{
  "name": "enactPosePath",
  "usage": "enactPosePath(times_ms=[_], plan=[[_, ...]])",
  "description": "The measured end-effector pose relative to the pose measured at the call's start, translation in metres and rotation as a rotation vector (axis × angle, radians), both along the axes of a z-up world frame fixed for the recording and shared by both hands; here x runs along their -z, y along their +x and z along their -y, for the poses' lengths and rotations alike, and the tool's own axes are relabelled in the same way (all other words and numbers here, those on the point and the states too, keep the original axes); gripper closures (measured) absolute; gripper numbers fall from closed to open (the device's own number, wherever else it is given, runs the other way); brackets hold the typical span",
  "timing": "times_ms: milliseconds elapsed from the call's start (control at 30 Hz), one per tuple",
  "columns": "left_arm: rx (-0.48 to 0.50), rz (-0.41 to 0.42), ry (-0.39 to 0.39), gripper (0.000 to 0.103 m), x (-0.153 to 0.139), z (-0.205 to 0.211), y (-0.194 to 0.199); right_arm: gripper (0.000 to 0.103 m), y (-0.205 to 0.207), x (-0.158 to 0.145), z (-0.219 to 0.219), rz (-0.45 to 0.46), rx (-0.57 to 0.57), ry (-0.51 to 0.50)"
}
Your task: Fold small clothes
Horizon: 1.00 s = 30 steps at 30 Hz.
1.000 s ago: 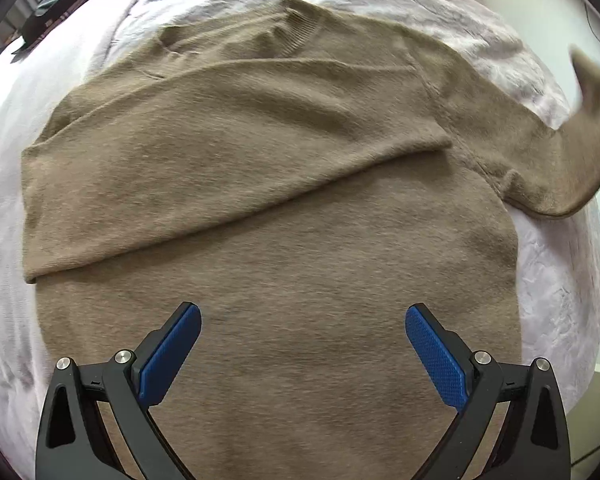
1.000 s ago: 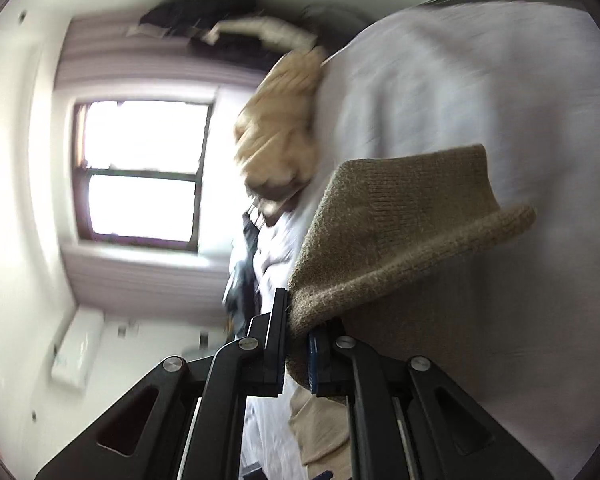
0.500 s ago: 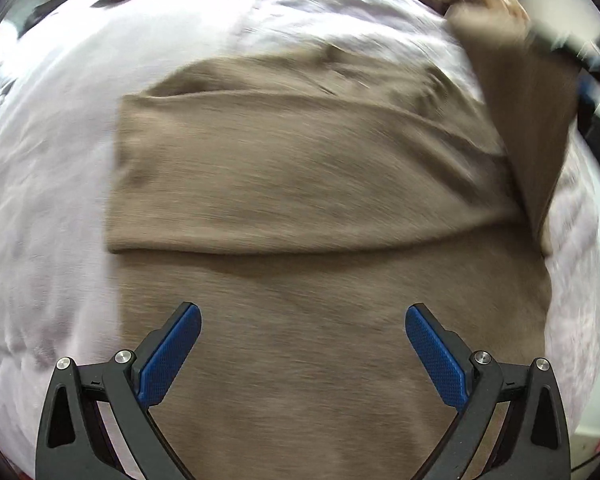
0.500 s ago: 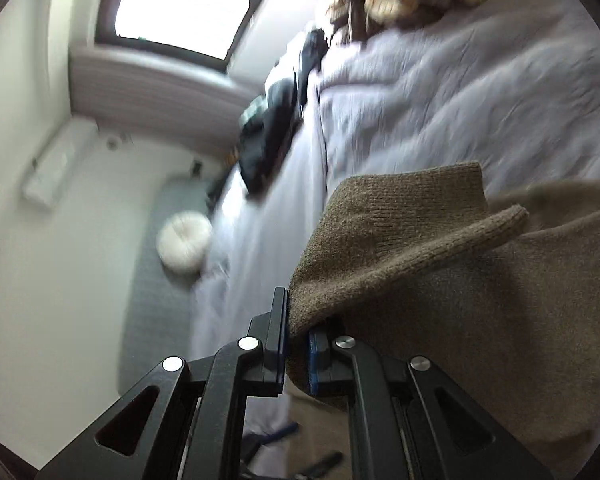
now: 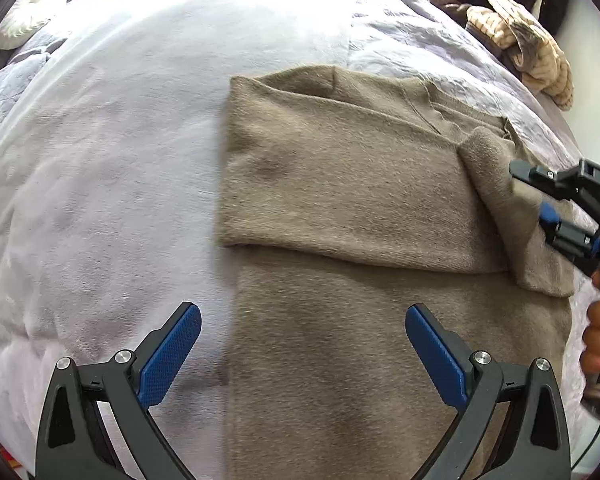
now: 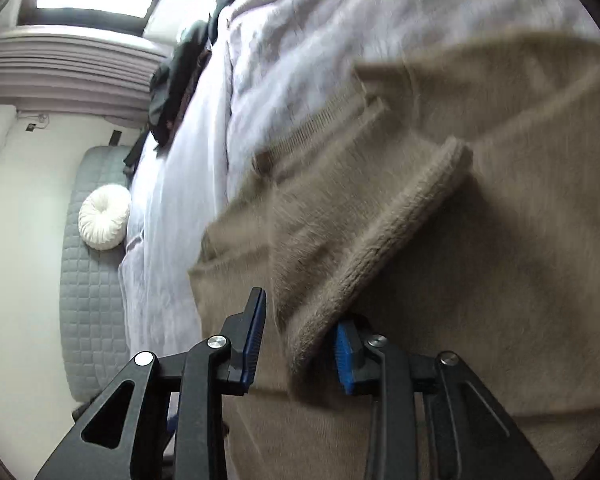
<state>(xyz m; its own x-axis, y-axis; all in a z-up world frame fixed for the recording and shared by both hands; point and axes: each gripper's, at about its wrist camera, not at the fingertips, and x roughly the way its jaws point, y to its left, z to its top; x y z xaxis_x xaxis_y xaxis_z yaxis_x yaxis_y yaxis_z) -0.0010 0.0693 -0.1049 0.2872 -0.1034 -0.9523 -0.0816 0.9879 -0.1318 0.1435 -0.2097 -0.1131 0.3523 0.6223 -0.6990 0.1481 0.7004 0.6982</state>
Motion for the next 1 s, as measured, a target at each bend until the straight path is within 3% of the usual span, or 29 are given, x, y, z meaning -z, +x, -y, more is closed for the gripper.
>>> enactPosePath(times_ms=[33, 67, 233, 400, 567, 733, 900, 1000], plan=[[-0.007, 0.006, 0.007, 0.000, -0.001, -0.004, -0.001, 0.087, 0.003, -0.005, -0.007, 0.020, -0.032, -0.026], [-0.014, 0.011, 0.016, 0.000, -0.004, -0.008, -0.003, 0.088, 0.009, -0.012, -0.017, 0.045, -0.090, -0.070], [-0.048, 0.004, 0.021, 0.000, -0.008, -0.030, -0.013, 0.088, 0.009, -0.025, -0.096, 0.119, -0.446, -0.277], [-0.052, 0.002, 0.007, 0.000, -0.009, -0.037, -0.011, 0.078, -0.014, -0.008, -0.123, 0.067, -0.570, -0.395], [-0.019, 0.000, -0.069, 0.000, -0.007, -0.027, 0.001, 0.067, -0.032, -0.009, -0.087, 0.036, -0.487, -0.352], [-0.007, -0.007, -0.191, 0.000, -0.003, -0.015, 0.030, 0.062, -0.065, -0.002, 0.002, -0.070, -0.236, -0.218], [-0.032, -0.057, -0.356, 0.000, 0.011, -0.016, 0.058, 0.062, -0.098, 0.007, 0.073, -0.147, 0.000, -0.062], [-0.034, -0.078, -0.492, 0.000, 0.015, -0.011, 0.066, 0.062, -0.109, 0.015, 0.088, -0.150, 0.080, 0.004]])
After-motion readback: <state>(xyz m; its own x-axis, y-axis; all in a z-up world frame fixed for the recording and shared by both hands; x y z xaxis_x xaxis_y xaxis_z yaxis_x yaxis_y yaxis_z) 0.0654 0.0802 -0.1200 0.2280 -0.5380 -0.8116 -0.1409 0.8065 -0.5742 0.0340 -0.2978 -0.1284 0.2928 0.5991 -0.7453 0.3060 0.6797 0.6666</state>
